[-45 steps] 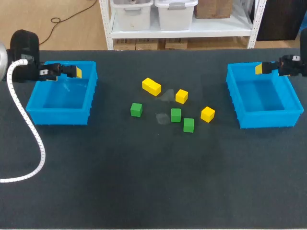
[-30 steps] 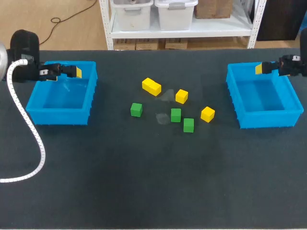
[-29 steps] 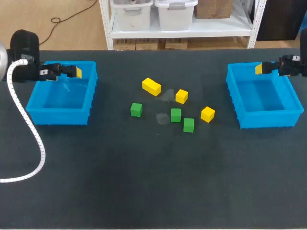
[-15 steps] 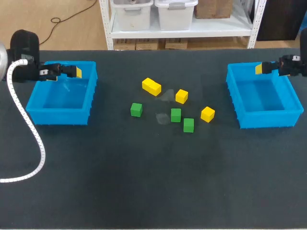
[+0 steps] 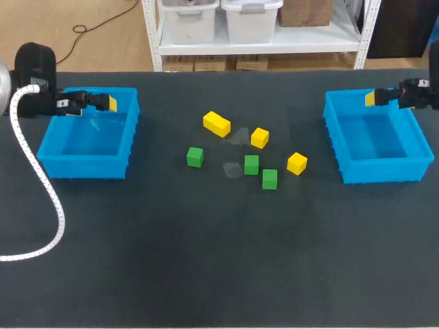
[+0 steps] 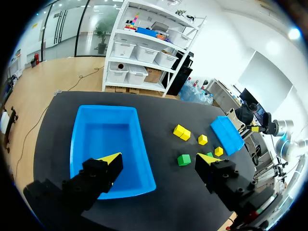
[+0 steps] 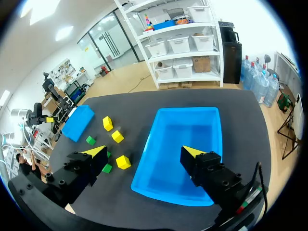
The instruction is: Put the green cubes in the right bin and the yellow cubes in the left bin.
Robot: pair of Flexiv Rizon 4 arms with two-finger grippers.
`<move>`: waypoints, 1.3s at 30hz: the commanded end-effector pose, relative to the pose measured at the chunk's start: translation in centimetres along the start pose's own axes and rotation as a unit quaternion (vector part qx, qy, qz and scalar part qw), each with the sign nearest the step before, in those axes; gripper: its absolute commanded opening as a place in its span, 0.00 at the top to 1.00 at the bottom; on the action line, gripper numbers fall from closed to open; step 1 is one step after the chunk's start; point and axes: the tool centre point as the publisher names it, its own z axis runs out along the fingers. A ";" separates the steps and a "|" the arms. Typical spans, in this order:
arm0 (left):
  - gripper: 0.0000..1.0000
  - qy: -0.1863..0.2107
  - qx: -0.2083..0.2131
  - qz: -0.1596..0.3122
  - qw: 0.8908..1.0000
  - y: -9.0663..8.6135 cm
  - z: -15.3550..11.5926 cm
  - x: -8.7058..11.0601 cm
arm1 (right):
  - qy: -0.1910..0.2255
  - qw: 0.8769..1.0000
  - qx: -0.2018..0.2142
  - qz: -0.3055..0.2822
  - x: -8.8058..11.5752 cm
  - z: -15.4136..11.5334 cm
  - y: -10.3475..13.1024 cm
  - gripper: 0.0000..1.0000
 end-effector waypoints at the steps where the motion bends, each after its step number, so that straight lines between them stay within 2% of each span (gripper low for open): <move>1: 0.00 -0.003 0.003 0.001 1.000 0.1 0.0 0.1 | 0.000 1.000 0.002 0.000 0.0 0.0 0.1 0.00; 9: 0.00 -0.003 0.003 0.001 1.000 0.1 0.0 0.1 | 0.000 1.000 0.002 0.000 0.0 0.0 0.1 0.00; 13: 0.00 -0.003 0.003 0.001 1.000 0.1 0.0 0.1 | 0.016 0.999 0.015 -0.050 -1.0 -0.3 2.0 0.00; 16: 0.00 -0.003 0.003 0.001 1.000 0.1 0.0 0.1 | 0.039 0.994 0.022 -0.095 -1.0 -0.3 3.9 0.00; 22: 0.00 -0.003 0.003 0.001 1.000 0.1 0.0 0.1 | 0.110 0.977 0.014 -0.184 1.6 0.9 7.9 0.00; 27: 0.00 -0.003 0.003 0.001 1.000 0.1 0.0 0.1 | 0.165 0.955 -0.003 -0.246 4.7 2.6 10.9 0.00; 30: 0.00 -0.003 0.003 0.001 1.000 0.1 0.0 0.1 | 0.185 0.948 -0.004 -0.260 6.0 3.6 11.7 0.00; 39: 0.00 -0.003 0.003 0.001 1.000 0.1 0.0 0.1 | 0.241 0.925 0.026 -0.293 9.3 7.0 15.4 0.00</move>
